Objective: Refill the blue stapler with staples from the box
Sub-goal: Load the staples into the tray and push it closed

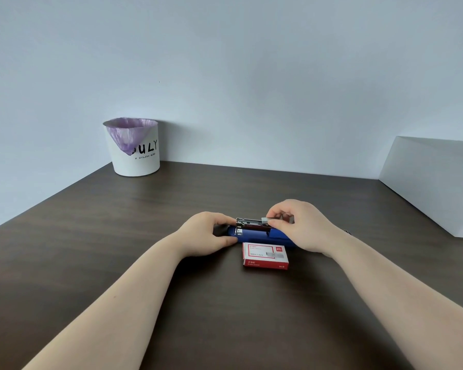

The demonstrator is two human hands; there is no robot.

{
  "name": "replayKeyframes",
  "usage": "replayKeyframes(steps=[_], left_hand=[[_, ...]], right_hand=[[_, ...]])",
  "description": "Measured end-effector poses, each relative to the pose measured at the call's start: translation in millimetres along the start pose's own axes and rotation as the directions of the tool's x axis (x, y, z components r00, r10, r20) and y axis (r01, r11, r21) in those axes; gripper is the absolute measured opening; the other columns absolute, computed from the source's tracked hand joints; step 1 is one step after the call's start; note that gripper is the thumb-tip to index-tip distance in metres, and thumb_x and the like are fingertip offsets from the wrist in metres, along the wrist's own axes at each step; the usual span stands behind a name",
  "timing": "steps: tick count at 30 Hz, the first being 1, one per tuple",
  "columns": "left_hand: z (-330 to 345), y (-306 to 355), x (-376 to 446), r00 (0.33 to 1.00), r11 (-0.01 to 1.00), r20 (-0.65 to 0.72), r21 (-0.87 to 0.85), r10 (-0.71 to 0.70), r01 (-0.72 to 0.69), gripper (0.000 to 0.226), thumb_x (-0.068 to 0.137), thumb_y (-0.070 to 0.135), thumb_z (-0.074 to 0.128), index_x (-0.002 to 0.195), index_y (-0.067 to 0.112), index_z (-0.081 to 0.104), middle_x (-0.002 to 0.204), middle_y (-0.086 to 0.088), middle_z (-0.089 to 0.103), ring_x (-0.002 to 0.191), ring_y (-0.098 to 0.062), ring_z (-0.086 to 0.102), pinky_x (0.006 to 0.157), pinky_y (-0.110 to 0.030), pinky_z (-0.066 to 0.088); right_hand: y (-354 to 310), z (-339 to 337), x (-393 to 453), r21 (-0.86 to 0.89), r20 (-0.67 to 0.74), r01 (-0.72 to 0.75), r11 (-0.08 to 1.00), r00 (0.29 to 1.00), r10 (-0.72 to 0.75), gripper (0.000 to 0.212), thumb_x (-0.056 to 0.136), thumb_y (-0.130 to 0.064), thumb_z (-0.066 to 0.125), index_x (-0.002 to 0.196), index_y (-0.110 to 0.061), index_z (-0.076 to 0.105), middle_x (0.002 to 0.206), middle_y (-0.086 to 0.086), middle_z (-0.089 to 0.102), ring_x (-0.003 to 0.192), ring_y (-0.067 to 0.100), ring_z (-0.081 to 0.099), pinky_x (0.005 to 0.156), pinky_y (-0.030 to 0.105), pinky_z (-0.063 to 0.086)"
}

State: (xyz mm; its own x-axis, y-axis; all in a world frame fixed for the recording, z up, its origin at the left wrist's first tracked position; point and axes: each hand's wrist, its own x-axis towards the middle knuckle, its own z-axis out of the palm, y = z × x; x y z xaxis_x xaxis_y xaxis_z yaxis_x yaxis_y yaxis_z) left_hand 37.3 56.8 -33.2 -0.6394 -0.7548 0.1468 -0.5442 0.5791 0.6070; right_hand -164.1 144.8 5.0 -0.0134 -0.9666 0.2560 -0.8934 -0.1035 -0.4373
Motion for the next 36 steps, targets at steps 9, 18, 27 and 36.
replayKeyframes(steps=[9, 18, 27, 36], left_hand=[[1, -1, 1, 1.000, 1.000, 0.003, 0.001, -0.001, 0.001, 0.035, 0.081, 0.028, 0.066, 0.116, 0.032, 0.063, 0.116, 0.012, 0.068, 0.107, -0.006, 0.060, 0.099, -0.026, 0.044], [0, -1, 0, 1.000, 1.000, 0.002, -0.008, -0.013, 0.013, 0.035, 0.081, 0.028, 0.066, 0.116, 0.031, 0.063, 0.117, 0.013, 0.068, 0.108, -0.005, 0.059, 0.099, -0.026, 0.044], [0, -1, -1, 1.000, 1.000, -0.003, -0.011, -0.010, 0.010, 0.034, 0.081, 0.028, 0.067, 0.114, 0.031, 0.064, 0.116, 0.012, 0.068, 0.109, -0.006, 0.060, 0.100, -0.028, 0.044], [0, 0, 0, 1.000, 1.000, -0.003, -0.002, -0.012, 0.012, 0.035, 0.080, 0.027, 0.067, 0.115, 0.031, 0.064, 0.116, 0.011, 0.068, 0.108, -0.008, 0.060, 0.099, -0.028, 0.044]], right_hand=[[-1, 3, 4, -0.064, 0.016, 0.025, 0.998, 1.000, -0.024, 0.015, 0.089, -0.019, 0.059, 0.099, -0.016, 0.070, 0.079, -0.012, 0.049, 0.069, 0.006, 0.047, 0.062, 0.009, 0.034], [0, 1, 5, 0.005, 0.011, -0.037, 0.999, 0.999, 0.036, 0.027, 0.086, -0.030, 0.062, 0.112, -0.022, 0.065, 0.092, -0.008, 0.061, 0.083, 0.010, 0.053, 0.077, 0.022, 0.037], [-1, -3, 0, -0.144, 0.050, -0.020, 0.989, 0.998, 0.028, 0.023, 0.090, -0.014, 0.050, 0.088, -0.009, 0.072, 0.087, -0.002, 0.063, 0.077, 0.012, 0.053, 0.066, 0.021, 0.038], [-9, 3, 6, -0.112, 0.097, 0.008, 0.994, 0.995, 0.003, 0.021, 0.091, -0.014, 0.049, 0.090, -0.012, 0.069, 0.082, -0.008, 0.058, 0.079, 0.013, 0.053, 0.071, 0.024, 0.037]])
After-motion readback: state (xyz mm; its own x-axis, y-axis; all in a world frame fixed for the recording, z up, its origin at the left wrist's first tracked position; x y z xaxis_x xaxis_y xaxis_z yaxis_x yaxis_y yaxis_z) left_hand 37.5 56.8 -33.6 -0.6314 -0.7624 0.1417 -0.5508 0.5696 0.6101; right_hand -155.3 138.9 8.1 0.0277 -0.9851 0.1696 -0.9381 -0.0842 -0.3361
